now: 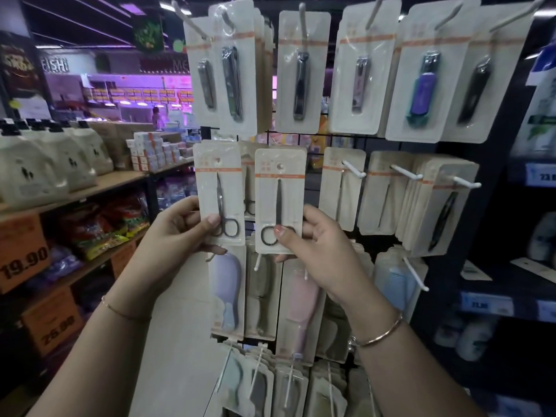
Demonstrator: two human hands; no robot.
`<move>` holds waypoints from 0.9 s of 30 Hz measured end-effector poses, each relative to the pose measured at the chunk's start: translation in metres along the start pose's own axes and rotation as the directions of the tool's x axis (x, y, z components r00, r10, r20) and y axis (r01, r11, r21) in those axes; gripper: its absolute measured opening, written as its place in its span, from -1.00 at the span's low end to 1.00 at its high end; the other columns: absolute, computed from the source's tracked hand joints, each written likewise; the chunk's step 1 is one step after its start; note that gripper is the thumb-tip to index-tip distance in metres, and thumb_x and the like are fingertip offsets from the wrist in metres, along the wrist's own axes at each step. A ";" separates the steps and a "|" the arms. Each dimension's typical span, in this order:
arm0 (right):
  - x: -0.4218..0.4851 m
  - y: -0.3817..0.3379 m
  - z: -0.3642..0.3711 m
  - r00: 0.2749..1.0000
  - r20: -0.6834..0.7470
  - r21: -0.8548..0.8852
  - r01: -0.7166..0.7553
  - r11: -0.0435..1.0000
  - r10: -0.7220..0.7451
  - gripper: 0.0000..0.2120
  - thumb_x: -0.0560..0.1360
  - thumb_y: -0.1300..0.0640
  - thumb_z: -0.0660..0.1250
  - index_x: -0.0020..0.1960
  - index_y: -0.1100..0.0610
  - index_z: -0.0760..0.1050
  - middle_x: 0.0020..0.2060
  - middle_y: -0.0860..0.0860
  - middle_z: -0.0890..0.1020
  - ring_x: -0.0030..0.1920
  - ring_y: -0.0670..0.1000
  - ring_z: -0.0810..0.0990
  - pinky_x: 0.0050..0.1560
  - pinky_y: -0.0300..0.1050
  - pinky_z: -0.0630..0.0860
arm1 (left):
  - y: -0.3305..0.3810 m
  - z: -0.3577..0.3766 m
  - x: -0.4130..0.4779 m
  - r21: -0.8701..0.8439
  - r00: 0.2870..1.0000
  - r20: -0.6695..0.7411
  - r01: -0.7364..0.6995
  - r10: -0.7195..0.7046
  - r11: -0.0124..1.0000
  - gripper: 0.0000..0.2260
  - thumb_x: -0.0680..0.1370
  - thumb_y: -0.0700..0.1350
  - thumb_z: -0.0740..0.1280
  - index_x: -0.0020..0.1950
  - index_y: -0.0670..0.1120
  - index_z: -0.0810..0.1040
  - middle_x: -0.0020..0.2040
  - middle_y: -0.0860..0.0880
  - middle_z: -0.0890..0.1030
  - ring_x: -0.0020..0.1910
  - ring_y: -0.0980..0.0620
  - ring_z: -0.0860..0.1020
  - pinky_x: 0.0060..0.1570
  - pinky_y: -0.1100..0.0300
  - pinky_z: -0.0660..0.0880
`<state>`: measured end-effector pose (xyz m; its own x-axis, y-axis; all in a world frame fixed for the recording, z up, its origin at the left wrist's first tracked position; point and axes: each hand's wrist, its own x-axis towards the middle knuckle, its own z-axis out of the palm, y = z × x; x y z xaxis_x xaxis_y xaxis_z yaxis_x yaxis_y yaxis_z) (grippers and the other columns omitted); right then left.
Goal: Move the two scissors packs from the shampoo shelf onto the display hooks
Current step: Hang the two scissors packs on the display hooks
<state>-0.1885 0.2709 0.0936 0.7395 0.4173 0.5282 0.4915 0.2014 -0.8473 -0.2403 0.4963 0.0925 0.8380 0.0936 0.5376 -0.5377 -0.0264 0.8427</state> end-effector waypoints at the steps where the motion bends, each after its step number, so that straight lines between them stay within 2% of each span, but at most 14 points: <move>1: 0.001 0.001 0.000 1.000 -0.001 0.000 0.001 1.000 -0.001 -0.84 0.52 0.26 0.37 0.06 0.07 0.58 -0.10 0.12 0.74 -0.18 0.04 0.70 -0.23 -0.08 0.67 | 0.000 -0.001 0.000 -0.006 1.000 0.004 -0.003 0.003 1.000 -0.75 0.50 -0.11 0.38 0.17 -0.02 0.61 -0.07 -0.08 0.73 -0.14 0.02 0.69 -0.23 0.16 0.65; 6: 0.002 0.002 0.001 1.000 -0.009 -0.017 0.004 1.000 -0.004 -0.85 0.52 0.22 0.37 0.08 0.07 0.58 -0.11 0.06 0.75 -0.20 0.07 0.71 -0.14 0.05 0.68 | 0.000 -0.003 0.002 0.001 1.000 0.028 0.000 0.000 1.000 -0.74 0.51 -0.11 0.37 0.20 -0.01 0.60 -0.08 -0.05 0.73 -0.14 0.04 0.69 -0.23 0.17 0.65; 10: 0.003 0.001 0.000 1.000 -0.028 -0.038 0.005 0.999 -0.006 -0.86 0.52 0.23 0.37 0.07 0.12 0.56 -0.11 0.13 0.74 -0.23 0.22 0.70 -0.09 0.24 0.64 | 0.000 -0.002 0.004 -0.014 0.999 0.044 0.005 -0.004 1.000 -0.75 0.51 -0.14 0.36 0.17 0.00 0.61 -0.09 -0.05 0.73 -0.16 0.05 0.69 -0.25 0.18 0.64; 16: 0.001 -0.002 -0.001 1.000 -0.022 -0.048 -0.001 0.999 0.000 -0.87 0.52 0.21 0.37 0.03 0.03 0.58 -0.13 0.05 0.75 -0.33 0.11 0.68 -0.15 0.10 0.65 | 0.000 0.000 0.003 -0.009 0.999 0.039 0.016 -0.015 1.000 -0.77 0.49 -0.15 0.35 0.11 0.05 0.65 -0.15 -0.03 0.73 -0.23 0.07 0.69 -0.31 0.22 0.63; 21: -0.001 -0.003 0.000 1.000 -0.016 -0.034 0.010 0.999 -0.010 -0.83 0.53 0.24 0.36 0.06 0.02 0.59 -0.14 0.05 0.75 -0.24 0.24 0.69 -0.20 0.08 0.67 | 0.002 -0.002 0.001 0.014 0.998 0.055 0.021 -0.022 1.000 -0.75 0.49 -0.15 0.35 0.16 -0.01 0.61 -0.14 -0.05 0.72 -0.22 0.04 0.68 -0.31 0.20 0.63; 27: -0.003 -0.006 0.001 1.000 -0.010 -0.009 -0.003 1.000 0.003 -0.81 0.53 0.28 0.35 0.05 0.03 0.58 -0.20 0.01 0.75 -0.33 0.02 0.67 -0.32 -0.15 0.63 | 0.004 0.002 0.003 0.024 0.998 0.046 0.036 -0.037 0.999 -0.75 0.48 -0.13 0.37 0.15 -0.05 0.62 -0.12 -0.13 0.70 -0.24 0.01 0.66 -0.35 0.18 0.62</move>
<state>-0.1945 0.2693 0.0969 0.7455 0.4086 0.5265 0.4936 0.1922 -0.8482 -0.2399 0.4943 0.0979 0.8609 0.0482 0.5065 -0.5046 -0.0466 0.8621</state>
